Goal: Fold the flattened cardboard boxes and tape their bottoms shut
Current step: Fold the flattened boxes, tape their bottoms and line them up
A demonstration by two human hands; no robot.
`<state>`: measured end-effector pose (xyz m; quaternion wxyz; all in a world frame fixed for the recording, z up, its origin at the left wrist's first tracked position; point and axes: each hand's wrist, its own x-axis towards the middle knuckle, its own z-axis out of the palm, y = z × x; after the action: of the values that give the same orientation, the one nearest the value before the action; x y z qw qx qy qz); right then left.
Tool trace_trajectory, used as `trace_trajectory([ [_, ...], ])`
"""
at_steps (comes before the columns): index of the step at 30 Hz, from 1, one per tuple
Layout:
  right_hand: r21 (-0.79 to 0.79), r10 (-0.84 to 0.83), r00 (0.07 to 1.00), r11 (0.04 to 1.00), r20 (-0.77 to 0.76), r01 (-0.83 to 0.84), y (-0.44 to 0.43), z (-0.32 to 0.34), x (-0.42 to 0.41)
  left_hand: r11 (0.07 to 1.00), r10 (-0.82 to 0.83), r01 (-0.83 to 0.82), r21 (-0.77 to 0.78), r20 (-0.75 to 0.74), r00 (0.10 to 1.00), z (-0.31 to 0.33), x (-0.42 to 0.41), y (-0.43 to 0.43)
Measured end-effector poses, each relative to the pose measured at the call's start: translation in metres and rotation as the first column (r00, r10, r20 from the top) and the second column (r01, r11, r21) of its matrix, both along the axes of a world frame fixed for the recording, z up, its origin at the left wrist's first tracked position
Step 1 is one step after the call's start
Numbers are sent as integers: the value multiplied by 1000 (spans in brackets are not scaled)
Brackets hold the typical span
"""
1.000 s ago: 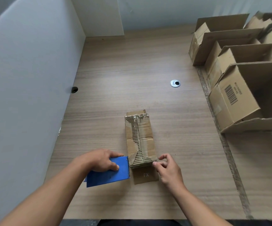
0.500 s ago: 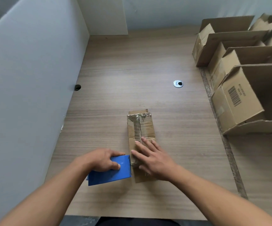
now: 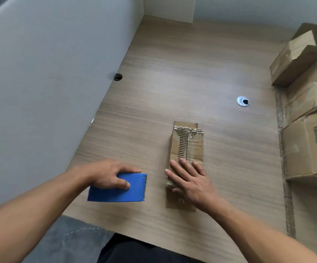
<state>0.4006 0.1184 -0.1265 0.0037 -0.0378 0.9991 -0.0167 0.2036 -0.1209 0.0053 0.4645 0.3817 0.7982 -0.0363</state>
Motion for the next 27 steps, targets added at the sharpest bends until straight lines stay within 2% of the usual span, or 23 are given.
trace_trajectory([
  [7,-8,-1,1000,1000,-15,1,-1,4,0,1000,-30,29,-3,-108,994,-18,13,43],
  [13,-21,-14,999,1000,-35,14,-2,7,1,999,-36,36,5,-100,994,-33,32,74],
  [19,-72,-56,998,996,3,56,-5,9,-1,997,-63,56,-55,-141,988,-36,32,86],
  [27,-197,-85,992,975,91,102,-7,17,-3,987,-148,118,-112,-319,936,-29,53,103],
])
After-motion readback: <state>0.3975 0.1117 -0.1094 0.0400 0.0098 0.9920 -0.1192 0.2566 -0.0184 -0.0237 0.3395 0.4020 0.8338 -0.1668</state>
